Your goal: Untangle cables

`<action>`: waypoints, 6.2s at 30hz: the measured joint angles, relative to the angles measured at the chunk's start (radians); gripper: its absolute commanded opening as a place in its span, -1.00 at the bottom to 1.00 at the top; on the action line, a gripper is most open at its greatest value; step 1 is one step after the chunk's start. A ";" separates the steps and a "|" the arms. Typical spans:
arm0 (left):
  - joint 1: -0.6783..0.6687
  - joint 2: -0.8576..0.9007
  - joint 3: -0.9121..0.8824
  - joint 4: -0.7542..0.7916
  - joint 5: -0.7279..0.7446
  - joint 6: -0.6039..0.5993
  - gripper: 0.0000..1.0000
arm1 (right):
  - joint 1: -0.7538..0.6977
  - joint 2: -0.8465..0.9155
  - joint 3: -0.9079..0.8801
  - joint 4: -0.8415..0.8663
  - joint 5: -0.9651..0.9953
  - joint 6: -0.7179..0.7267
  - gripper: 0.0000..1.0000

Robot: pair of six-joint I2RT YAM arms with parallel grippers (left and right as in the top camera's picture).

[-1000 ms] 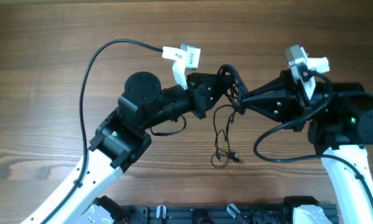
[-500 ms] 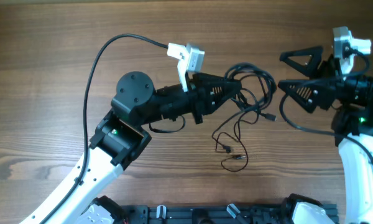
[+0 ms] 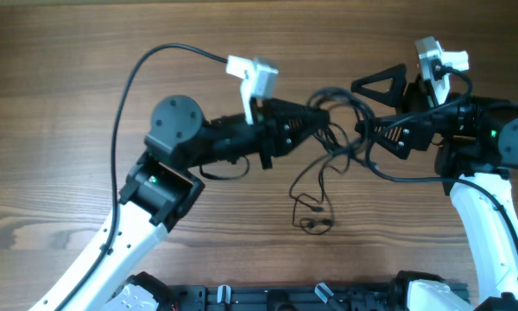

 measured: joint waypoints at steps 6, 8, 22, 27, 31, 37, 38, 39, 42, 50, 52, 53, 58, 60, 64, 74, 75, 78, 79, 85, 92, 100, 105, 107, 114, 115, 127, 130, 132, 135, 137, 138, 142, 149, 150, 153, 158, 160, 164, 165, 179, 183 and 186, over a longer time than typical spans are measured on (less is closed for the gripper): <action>0.088 0.000 0.000 0.021 0.045 -0.042 -0.92 | 0.000 0.000 0.000 0.158 0.000 0.000 1.00; 0.088 0.000 0.000 0.027 0.060 -0.049 -0.92 | 0.000 0.000 0.000 0.166 0.000 0.000 1.00; 0.081 0.000 -0.001 0.124 0.182 -0.120 -0.92 | 0.029 0.000 0.000 0.167 0.001 -0.060 1.00; 0.073 0.001 -0.001 0.124 0.179 -0.121 -0.92 | 0.059 0.000 0.000 0.168 0.000 -0.049 1.00; 0.093 0.001 -0.001 0.124 0.175 -0.121 -0.92 | 0.060 0.000 0.000 0.169 0.000 -0.030 0.99; 0.092 0.020 -0.001 0.127 0.175 -0.124 -0.92 | 0.111 0.001 0.000 0.254 0.001 0.016 0.99; 0.090 0.027 -0.001 0.126 0.175 -0.125 -0.92 | 0.111 0.001 0.000 0.254 0.001 0.023 1.00; 0.085 0.030 -0.001 0.127 0.171 -0.126 -0.92 | 0.111 0.001 0.000 0.254 0.001 0.030 1.00; 0.081 0.031 -0.001 0.127 0.165 -0.128 -0.92 | 0.119 0.001 0.000 0.254 0.001 0.042 0.99; 0.014 0.051 -0.001 0.126 0.152 -0.127 -0.92 | 0.127 0.001 0.000 0.254 0.034 0.064 1.00; -0.001 0.060 -0.001 0.127 0.150 -0.127 -0.92 | 0.126 0.001 0.000 0.254 0.039 0.067 1.00; -0.009 0.066 -0.001 0.127 0.148 -0.127 -0.92 | 0.126 0.001 0.000 0.254 0.039 0.070 1.00; -0.011 0.071 -0.001 0.142 0.138 -0.124 -0.92 | 0.126 0.001 0.000 0.252 0.042 0.093 0.99; 0.005 0.070 -0.001 0.148 0.138 -0.123 -0.92 | 0.126 0.001 0.000 0.251 0.042 0.097 0.99; 0.022 0.062 -0.001 0.149 0.138 -0.123 -0.92 | 0.120 0.001 0.000 0.251 0.043 0.098 1.00; 0.023 0.044 -0.001 0.176 0.120 -0.128 -0.92 | 0.119 0.001 0.000 0.320 0.000 0.098 0.99; 0.023 0.044 -0.001 0.176 0.117 -0.128 -0.92 | 0.119 0.001 0.000 0.332 0.000 0.098 0.99; 0.023 0.044 -0.001 0.176 0.110 -0.128 -0.92 | 0.119 0.001 0.000 0.340 0.000 0.098 0.99; 0.023 0.044 -0.001 0.175 0.099 -0.128 -0.92 | 0.119 0.001 0.000 0.340 0.000 0.098 0.99; 0.023 0.045 -0.001 0.138 0.029 -0.128 -0.92 | 0.183 0.001 0.000 0.359 0.000 0.093 1.00; -0.028 0.046 -0.001 0.137 0.024 -0.124 -0.92 | 0.183 0.001 0.000 0.329 0.001 0.074 0.99; 0.076 0.046 0.000 0.094 0.016 -0.052 -0.92 | -0.023 0.001 0.000 0.311 0.002 0.281 0.99; 0.086 0.046 0.000 -0.058 -0.109 -0.039 -0.92 | -0.118 -0.001 0.003 -0.102 0.109 0.351 0.99; 0.086 0.046 0.000 -0.090 -0.123 -0.015 -0.92 | -0.117 0.000 0.009 -0.381 0.204 0.253 0.99; 0.084 0.046 0.000 -0.241 -0.141 0.360 -0.92 | -0.024 -0.018 0.012 -1.018 0.566 -0.280 0.99; 0.081 0.046 0.000 -0.244 -0.147 0.400 -0.92 | 0.001 -0.037 0.012 -1.090 0.630 -0.345 1.00; 0.080 0.046 -0.003 0.022 0.113 0.357 -0.92 | 0.111 -0.397 0.011 -1.319 0.776 -0.900 0.99; 0.079 0.045 -0.003 0.154 0.285 0.246 -0.92 | 0.111 -0.384 0.011 -1.249 0.723 -0.935 0.99; 0.079 0.043 -0.003 0.161 0.343 0.200 -0.92 | 0.111 -0.372 0.011 -1.151 0.619 -0.950 0.99; 0.079 0.043 -0.003 0.162 0.370 0.163 -0.92 | 0.111 -0.349 0.011 -1.061 0.386 -1.001 0.99; 0.079 0.043 -0.003 0.188 0.371 0.142 -0.92 | 0.111 -0.317 0.011 -1.057 0.238 -1.052 0.99; 0.079 0.043 -0.003 0.202 0.373 0.132 -0.92 | 0.111 -0.303 0.011 -1.057 0.197 -1.071 0.99; 0.079 0.043 -0.003 0.241 0.374 0.096 -0.92 | 0.111 -0.287 0.011 -1.049 0.111 -1.118 1.00; 0.034 0.043 -0.003 0.242 0.369 0.089 -0.92 | 0.140 -0.287 0.011 -1.002 0.105 -1.131 0.99; 0.034 0.043 -0.003 0.242 0.369 0.089 -0.92 | 0.140 -0.287 0.011 -1.001 0.114 -1.135 1.00; 0.034 0.043 -0.003 0.242 0.362 0.089 -0.92 | 0.140 -0.287 0.011 -0.998 0.130 -1.178 0.99; 0.034 0.043 -0.003 0.242 0.363 0.089 -0.92 | 0.136 -0.287 0.011 -0.945 0.136 -1.210 1.00; 0.042 0.043 -0.003 0.242 0.370 0.085 -0.92 | 0.123 -0.287 0.011 -0.888 0.127 -1.217 0.99; 0.081 0.043 -0.003 0.242 0.386 0.063 -0.92 | 0.119 -0.287 0.011 -0.842 0.092 -1.221 0.99; 0.083 0.043 -0.003 0.242 0.387 0.059 -0.92 | 0.119 -0.287 0.011 -0.838 0.093 -1.221 0.99; 0.000 0.060 -0.003 0.241 0.389 0.056 -0.92 | 0.119 -0.286 0.011 -0.685 0.105 -1.127 0.99; 0.000 0.089 -0.003 0.242 0.389 0.056 -0.92 | 0.119 -0.287 0.011 -0.584 0.120 -1.006 0.99; 0.000 0.095 -0.003 0.242 0.388 0.056 -0.92 | 0.119 -0.286 0.011 -0.586 0.180 -0.952 1.00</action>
